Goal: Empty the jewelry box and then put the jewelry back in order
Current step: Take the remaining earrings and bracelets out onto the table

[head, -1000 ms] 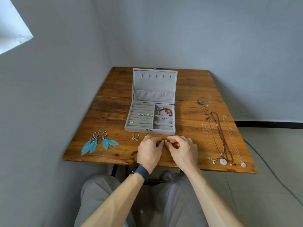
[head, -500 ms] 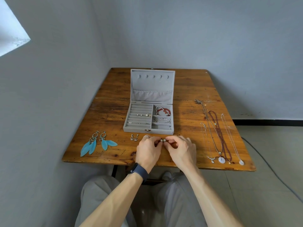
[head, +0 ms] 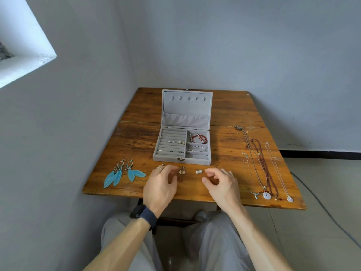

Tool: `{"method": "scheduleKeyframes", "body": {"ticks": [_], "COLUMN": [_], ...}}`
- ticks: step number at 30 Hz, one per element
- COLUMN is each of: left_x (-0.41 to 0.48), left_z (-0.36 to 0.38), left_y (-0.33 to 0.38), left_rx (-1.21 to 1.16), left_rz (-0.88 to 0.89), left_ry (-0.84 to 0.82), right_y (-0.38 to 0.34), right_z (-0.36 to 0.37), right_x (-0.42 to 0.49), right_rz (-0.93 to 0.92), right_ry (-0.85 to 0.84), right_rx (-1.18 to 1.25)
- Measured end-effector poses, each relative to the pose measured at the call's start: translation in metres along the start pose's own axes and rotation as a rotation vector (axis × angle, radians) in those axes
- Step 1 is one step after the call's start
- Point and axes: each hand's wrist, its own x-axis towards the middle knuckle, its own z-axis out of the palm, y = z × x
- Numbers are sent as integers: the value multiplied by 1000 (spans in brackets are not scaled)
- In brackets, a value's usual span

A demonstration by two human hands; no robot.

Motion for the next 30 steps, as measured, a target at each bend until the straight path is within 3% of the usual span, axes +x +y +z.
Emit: {"method": "scheduleKeyframes", "body": {"ticks": [4, 8, 11, 20, 30], "left_x": [7, 16, 18, 16, 14], "left_z": [-18, -20, -13, -10, -11], "left_y": [-38, -65, -77, -80, -79], "left_rx": [220, 390, 405, 400, 379], "left_rz": [10, -3, -31, -19, -22], "left_ry": [120, -52, -181, -176, -166], "right_y": [-2, -12, -24, -72, -91], "right_z": [-3, -2, -1, 15, 48], "right_x": [-15, -28, -29, 62, 145], "right_rz": [-47, -120, -188, -337, -223], "right_ry": [19, 13, 1, -58, -222], "right_rx": [-21, -91, -165, -343, -716]}}
